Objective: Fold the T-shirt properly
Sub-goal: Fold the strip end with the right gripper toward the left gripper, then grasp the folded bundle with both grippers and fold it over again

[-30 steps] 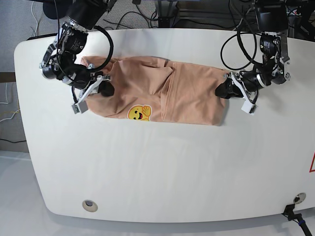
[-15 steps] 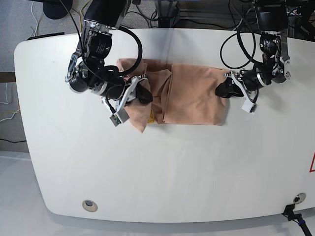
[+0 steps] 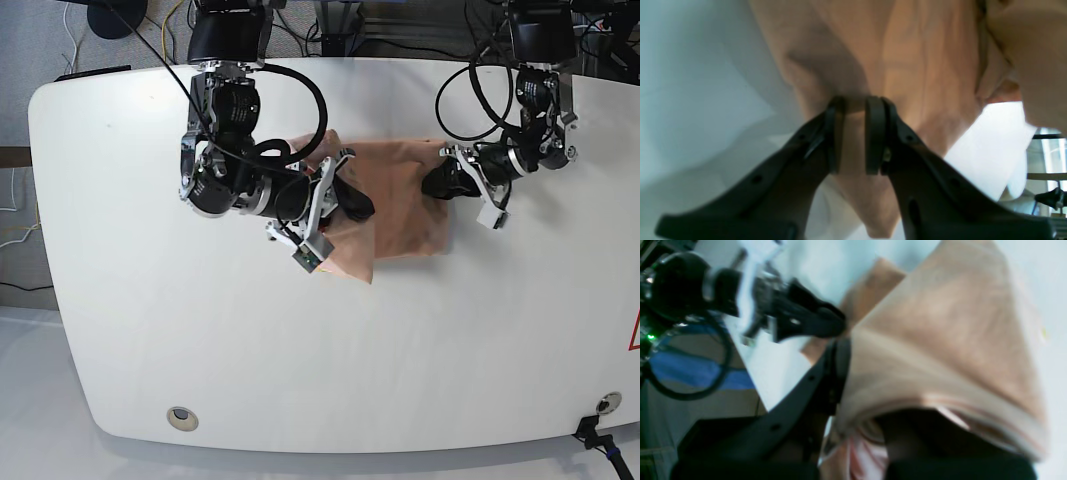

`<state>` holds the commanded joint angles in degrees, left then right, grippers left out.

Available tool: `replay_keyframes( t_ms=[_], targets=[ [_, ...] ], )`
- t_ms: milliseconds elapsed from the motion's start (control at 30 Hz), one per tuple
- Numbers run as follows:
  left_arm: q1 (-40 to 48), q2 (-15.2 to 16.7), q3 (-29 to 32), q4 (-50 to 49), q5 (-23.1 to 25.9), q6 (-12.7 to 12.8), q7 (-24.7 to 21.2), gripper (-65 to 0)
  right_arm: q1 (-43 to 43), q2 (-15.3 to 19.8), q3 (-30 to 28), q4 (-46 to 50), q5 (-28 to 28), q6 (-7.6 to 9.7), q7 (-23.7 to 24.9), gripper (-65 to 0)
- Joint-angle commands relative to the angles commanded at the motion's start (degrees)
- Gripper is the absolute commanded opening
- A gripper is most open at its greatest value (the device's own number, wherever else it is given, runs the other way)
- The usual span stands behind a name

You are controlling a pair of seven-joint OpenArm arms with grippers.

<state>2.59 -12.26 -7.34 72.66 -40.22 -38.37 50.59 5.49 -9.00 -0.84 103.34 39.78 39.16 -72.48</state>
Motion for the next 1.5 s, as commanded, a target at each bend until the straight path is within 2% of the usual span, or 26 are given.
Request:
replay_keyframes(
  t_ms=[133, 200, 500, 533, 633, 733, 833, 933, 1033, 1100, 1267, 1333, 1400, 1500],
  targets=[
    [0.0, 0.2, 3.8, 0.0, -0.4, 0.1, -0.2, -54.3, 0.0, 0.0, -0.4, 0.0, 0.0, -0.09, 0.0, -65.0],
    [-0.1, 1.4, 4.8, 0.0, -0.4, 0.1, -0.2, -54.3, 0.0, 0.0, -0.4, -0.8, 0.1, -0.09, 0.0, -65.0],
    [-0.1, 1.8, 4.9, 0.1, -0.4, 0.1, -0.1, -54.3, 0.0, 0.0, -1.1, -3.5, -0.2, -0.26, 0.1, -65.0],
    [-0.1, 1.8, 4.9, 0.1, -0.4, 0.1, -0.1, -54.3, 0.0, 0.0, -1.9, -3.5, -0.4, -0.35, 0.1, -63.1],
    [-0.2, 1.8, 4.9, 0.1, -0.4, 0.1, -0.1, -54.3, 0.0, 0.0, -3.4, -3.5, -0.4, -0.35, 0.1, -45.4],
    [-0.2, 2.0, 4.9, 0.1, -0.4, 0.1, -0.1, -54.3, -0.1, 0.0, -4.6, -3.5, -0.4, -0.35, 0.1, -31.2],
    [-0.3, 2.0, 4.9, 0.2, -0.5, 0.0, -0.1, -54.3, 0.0, 0.0, -4.7, -3.5, -0.5, -0.35, 0.1, -22.6],
    [-0.9, 1.6, 4.8, 2.7, -0.5, 0.0, 0.1, -54.3, 0.2, 0.0, -4.7, -3.4, -0.5, -0.35, 0.1, -21.2],
    [-0.9, -1.9, 4.0, 7.6, -0.6, 0.0, 2.8, -54.3, 0.2, 0.0, -4.7, -3.3, -0.5, -0.35, 0.0, -21.2],
    [-0.4, -3.1, 0.9, 10.8, -0.7, -0.1, 5.2, -54.3, 0.2, 0.0, -4.7, -3.3, -0.5, -0.35, 0.0, -21.2],
    [1.9, -8.4, -2.5, 15.8, -6.1, -0.1, 5.5, -54.3, 0.2, 0.0, -5.7, -3.3, -0.5, -0.35, 0.0, -21.1],
    [2.9, -10.1, -2.5, 16.0, -9.7, -0.1, 5.5, -54.3, 0.4, 0.0, -7.1, -3.0, -2.0, -0.35, 0.0, -21.1],
    [3.1, -10.9, -2.5, 16.0, -12.6, -0.1, 5.5, -54.3, 0.7, 0.0, -10.3, -0.1, -6.3, -0.35, -0.1, -21.1],
    [3.1, -10.9, -2.3, 16.0, -13.8, -0.1, 5.5, -54.3, 0.7, 0.0, -20.3, 5.3, -19.7, 0.00, 0.0, -21.0]
  ],
)
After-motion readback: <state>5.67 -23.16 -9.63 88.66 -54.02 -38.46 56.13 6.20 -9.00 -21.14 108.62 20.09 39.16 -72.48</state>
